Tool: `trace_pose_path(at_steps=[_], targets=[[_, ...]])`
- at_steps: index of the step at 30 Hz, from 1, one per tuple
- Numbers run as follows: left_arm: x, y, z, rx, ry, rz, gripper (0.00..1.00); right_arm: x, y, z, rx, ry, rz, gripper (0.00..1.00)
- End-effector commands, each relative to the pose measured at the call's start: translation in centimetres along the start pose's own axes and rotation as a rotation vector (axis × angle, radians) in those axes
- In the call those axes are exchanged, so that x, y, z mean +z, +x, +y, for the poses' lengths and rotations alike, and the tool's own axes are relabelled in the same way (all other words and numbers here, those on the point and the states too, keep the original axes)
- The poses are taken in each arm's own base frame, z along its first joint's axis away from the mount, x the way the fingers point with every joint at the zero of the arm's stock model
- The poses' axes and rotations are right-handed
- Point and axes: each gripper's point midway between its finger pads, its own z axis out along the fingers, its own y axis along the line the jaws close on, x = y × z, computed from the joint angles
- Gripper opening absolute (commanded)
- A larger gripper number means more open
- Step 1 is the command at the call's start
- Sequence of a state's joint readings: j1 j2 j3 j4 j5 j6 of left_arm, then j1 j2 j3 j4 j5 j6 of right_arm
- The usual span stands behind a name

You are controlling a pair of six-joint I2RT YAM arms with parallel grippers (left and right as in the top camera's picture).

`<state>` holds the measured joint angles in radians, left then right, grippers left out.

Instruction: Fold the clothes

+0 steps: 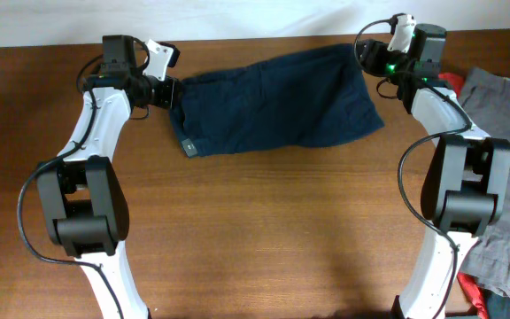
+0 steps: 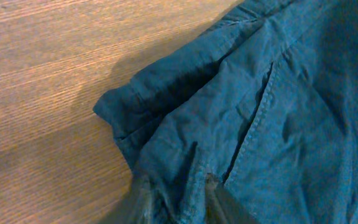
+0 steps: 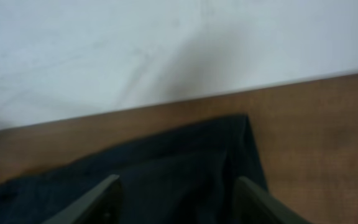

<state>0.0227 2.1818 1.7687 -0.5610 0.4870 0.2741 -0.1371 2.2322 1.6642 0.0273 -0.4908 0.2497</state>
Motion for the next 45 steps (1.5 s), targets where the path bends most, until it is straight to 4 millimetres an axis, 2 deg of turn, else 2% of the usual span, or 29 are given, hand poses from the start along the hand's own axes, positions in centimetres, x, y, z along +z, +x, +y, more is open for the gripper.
trace_pose_path(at_steps=[1,4,6,8,10,12,14,17,25,27,30,32,33,35,38,42,45], targets=[[-0.2,0.3,0.3,-0.009,0.0,0.008,0.42,-2.9,-1.7,1.0,0.017,-0.064,0.014,0.65],[-0.8,0.7,0.9,-0.033,-0.005,0.018,0.45,-5.2,-0.9,2.2,0.075,-0.076,0.102,0.63],[-1.7,0.5,1.4,-0.043,-0.013,0.012,0.47,-6.9,0.3,3.2,0.102,-0.061,0.179,0.62],[-2.7,0.2,1.8,-0.068,-0.024,0.001,0.54,-8.4,1.6,3.9,0.094,-0.039,0.252,0.61],[-3.6,0.3,1.8,-0.11,-0.028,0.006,0.59,-9.9,3.2,3.2,0.126,0.048,0.329,0.64],[-3.7,1.2,1.4,-0.132,-0.018,0.042,0.61,-11.2,5.4,1.6,0.161,0.169,0.416,0.73],[-3.5,2.3,1.0,-0.152,-0.006,0.085,0.61,-12.2,7.8,-0.1,0.202,0.274,0.503,0.77],[-3.4,3.0,0.8,-0.156,-0.007,0.112,0.61,-11.6,10.8,-1.7,0.232,0.313,0.582,0.75],[-3.4,3.0,0.9,-0.156,-0.01,0.113,0.63,-8.3,16.0,-4.5,0.362,0.347,0.673,0.71],[-3.4,3.0,0.8,-0.156,-0.01,0.113,0.63,-7.5,16.3,-4.1,0.376,0.298,0.669,0.6],[-3.4,3.0,0.8,-0.158,-0.009,0.116,0.63,-6.9,15.8,-4.0,0.353,0.269,0.645,0.33],[-3.5,3.1,0.8,-0.159,-0.008,0.119,0.63,-7.0,15.0,-4.0,0.308,0.259,0.627,0.11],[-3.5,3.1,0.8,-0.16,-0.007,0.12,0.63,-7.2,14.6,-4.2,0.292,0.265,0.621,0.06],[-3.5,3.2,0.7,-0.162,-0.007,0.122,0.63,-8.5,14.1,-4.6,0.264,0.31,0.631,0.04],[-3.5,3.2,0.7,-0.162,-0.007,0.123,0.63,-11.3,13.8,-4.1,0.22,0.364,0.679,0.04],[-3.5,3.2,0.7,-0.162,-0.007,0.123,0.63,-14.6,13.8,-1.7,0.178,0.391,0.759,0.04],[-3.5,3.4,0.7,-0.165,-0.005,0.128,0.63,-17.1,14.7,0.7,0.181,0.391,0.842,0.04]])
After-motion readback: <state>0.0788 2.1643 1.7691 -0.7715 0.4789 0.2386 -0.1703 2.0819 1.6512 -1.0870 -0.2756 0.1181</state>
